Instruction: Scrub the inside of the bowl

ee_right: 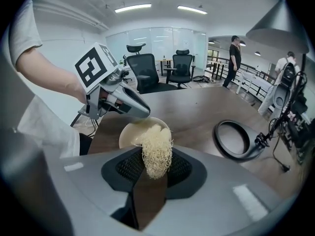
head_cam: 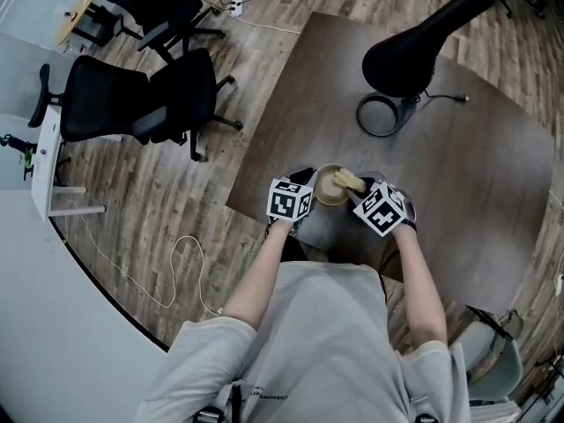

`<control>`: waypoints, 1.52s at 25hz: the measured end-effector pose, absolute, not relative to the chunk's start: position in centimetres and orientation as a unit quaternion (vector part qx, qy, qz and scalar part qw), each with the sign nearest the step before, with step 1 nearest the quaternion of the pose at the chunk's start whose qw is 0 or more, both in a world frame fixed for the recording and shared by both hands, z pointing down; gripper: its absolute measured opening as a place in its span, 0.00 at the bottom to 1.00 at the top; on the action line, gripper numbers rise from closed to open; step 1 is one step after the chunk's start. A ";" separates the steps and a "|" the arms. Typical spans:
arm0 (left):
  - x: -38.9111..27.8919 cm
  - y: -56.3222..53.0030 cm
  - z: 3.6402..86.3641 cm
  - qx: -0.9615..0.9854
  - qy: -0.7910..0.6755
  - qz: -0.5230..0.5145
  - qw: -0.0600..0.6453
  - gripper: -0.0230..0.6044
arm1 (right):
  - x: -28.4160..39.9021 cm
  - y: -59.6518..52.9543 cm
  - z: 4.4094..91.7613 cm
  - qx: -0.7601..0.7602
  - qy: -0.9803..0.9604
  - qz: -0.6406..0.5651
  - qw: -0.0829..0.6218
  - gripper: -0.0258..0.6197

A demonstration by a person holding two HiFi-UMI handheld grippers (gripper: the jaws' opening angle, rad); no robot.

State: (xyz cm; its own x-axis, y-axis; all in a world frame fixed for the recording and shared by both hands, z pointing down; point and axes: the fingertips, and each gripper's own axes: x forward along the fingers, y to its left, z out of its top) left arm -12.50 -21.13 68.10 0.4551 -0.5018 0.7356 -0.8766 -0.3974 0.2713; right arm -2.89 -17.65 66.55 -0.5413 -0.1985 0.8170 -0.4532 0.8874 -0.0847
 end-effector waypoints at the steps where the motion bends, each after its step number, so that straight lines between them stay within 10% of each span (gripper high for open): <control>1: -12.4 -21.4 68.2 0.789 -0.430 0.285 0.333 0.11 | -2.9 -17.7 66.6 0.188 -0.864 0.144 0.444 0.24; 22: -9.1 -22.1 71.6 0.811 -0.254 0.384 0.361 0.07 | -3.8 -16.5 67.1 0.193 -0.841 0.198 0.465 0.24; 38: -4.6 -22.5 64.7 0.846 -0.298 0.405 0.177 0.06 | -1.1 -20.2 63.4 0.190 -0.835 0.207 0.473 0.24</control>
State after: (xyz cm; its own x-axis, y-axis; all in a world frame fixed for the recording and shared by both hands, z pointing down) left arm -4.57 -22.54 64.71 0.4948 -0.3602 0.7909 -0.6472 -0.7601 0.0587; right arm -1.14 -20.22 63.43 -0.4800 -0.1203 0.8690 -0.5130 0.8420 -0.1668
